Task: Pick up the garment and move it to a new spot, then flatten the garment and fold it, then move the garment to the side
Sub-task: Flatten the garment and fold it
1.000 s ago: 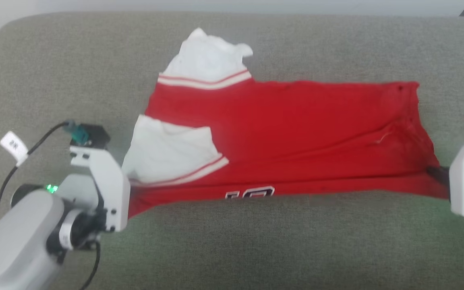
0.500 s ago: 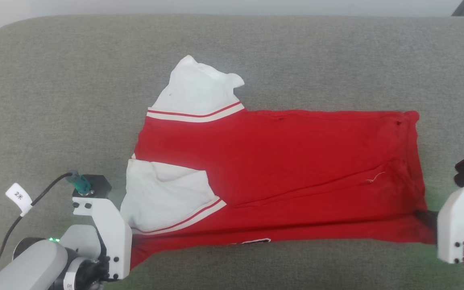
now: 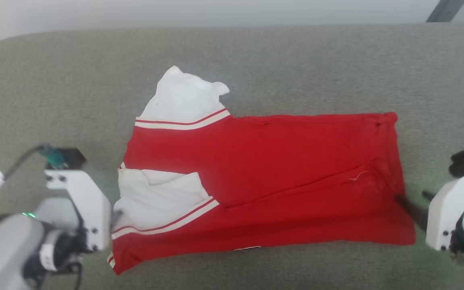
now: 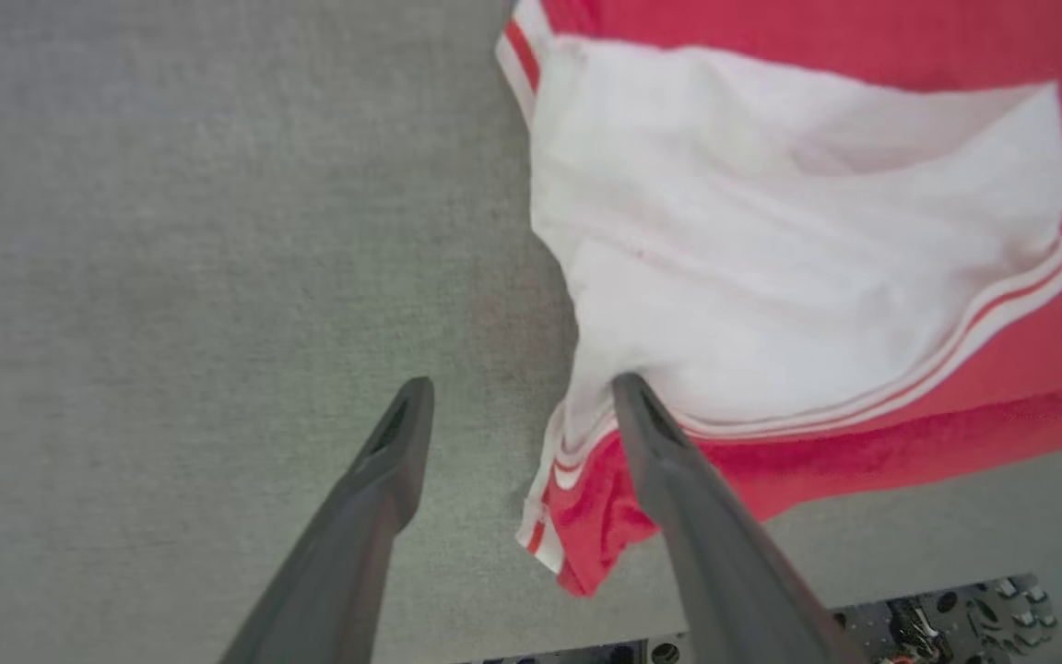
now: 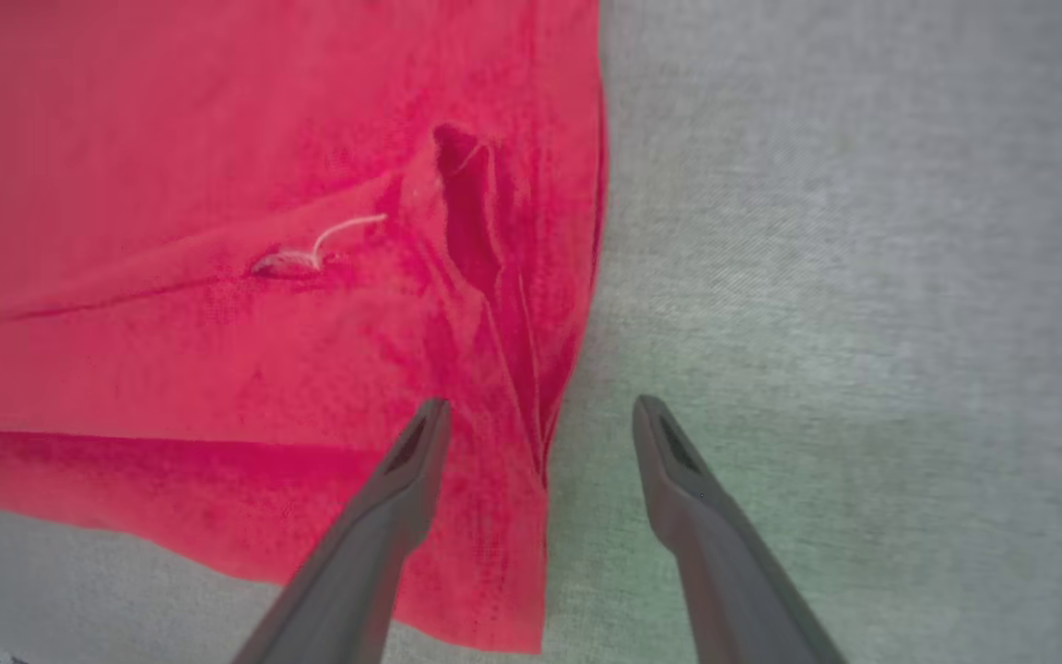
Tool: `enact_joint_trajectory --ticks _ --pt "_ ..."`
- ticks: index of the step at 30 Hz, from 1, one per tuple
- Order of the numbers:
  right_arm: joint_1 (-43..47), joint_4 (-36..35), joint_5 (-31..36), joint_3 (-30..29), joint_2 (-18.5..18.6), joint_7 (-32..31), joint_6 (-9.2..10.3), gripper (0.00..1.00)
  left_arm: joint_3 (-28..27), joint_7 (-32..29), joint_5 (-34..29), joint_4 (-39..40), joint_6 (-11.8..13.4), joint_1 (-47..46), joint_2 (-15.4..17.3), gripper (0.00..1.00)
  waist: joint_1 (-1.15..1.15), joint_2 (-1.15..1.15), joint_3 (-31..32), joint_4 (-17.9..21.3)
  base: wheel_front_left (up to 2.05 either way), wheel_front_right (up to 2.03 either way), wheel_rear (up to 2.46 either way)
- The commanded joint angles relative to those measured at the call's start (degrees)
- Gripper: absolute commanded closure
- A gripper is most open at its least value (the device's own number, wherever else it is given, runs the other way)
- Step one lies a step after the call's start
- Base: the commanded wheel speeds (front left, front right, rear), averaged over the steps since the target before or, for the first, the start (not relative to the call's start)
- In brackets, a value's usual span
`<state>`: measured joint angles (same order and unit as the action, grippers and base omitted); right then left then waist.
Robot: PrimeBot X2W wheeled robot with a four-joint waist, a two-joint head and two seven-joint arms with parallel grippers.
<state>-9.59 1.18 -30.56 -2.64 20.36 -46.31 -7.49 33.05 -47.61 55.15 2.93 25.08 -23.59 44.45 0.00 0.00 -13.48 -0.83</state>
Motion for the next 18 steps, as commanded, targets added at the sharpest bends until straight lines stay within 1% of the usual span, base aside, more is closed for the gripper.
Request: enact_joint_trajectory --ticks 1,3,5,7,13,15,18 --pt "-0.7 -0.7 0.3 -0.2 0.0 0.7 0.0 0.0 -0.3 -0.4 -0.9 0.3 0.4 -0.7 0.3 0.0 0.0 0.0 0.3 0.4 0.0 0.0 0.0" --pt "-1.2 -1.8 0.9 -0.6 -0.3 3.1 0.0 0.0 -0.8 -1.3 -1.4 1.3 0.6 -2.4 2.0 0.0 0.0 0.0 0.6 1.1 0.0 0.0 0.0" --pt "-1.9 -3.3 2.3 -0.3 -0.5 6.2 0.0 0.0 -1.4 -1.9 -2.1 1.9 0.7 -4.4 2.9 0.0 0.0 0.0 0.8 2.0 0.0 0.0 0.0" --pt "-2.7 -4.5 3.4 0.0 -1.1 9.8 0.0 0.0 -1.5 -1.9 -3.2 1.8 -0.3 -6.9 3.4 0.0 0.0 0.0 0.8 3.1 0.0 0.0 0.0" --pt "-5.6 -7.2 7.0 2.8 -2.8 22.4 0.0 0.0 -1.3 -1.1 -4.6 -3.6 -4.3 -14.8 1.6 0.0 0.0 0.0 -0.2 7.9 0.0 0.0 0.0" --pt "-6.8 -7.3 8.2 4.0 -3.4 26.7 -0.01 0.0 -1.2 -0.4 -5.2 -6.4 -6.0 -17.6 0.8 0.0 0.0 0.0 -1.0 9.9 0.0 0.0 0.0" --pt "-8.1 -6.9 10.0 4.6 -5.3 32.5 0.0 0.0 -0.8 0.8 -6.3 -11.2 -8.6 -21.6 -0.2 0.0 0.0 0.0 -2.1 12.6 0.0 0.0 0.0"
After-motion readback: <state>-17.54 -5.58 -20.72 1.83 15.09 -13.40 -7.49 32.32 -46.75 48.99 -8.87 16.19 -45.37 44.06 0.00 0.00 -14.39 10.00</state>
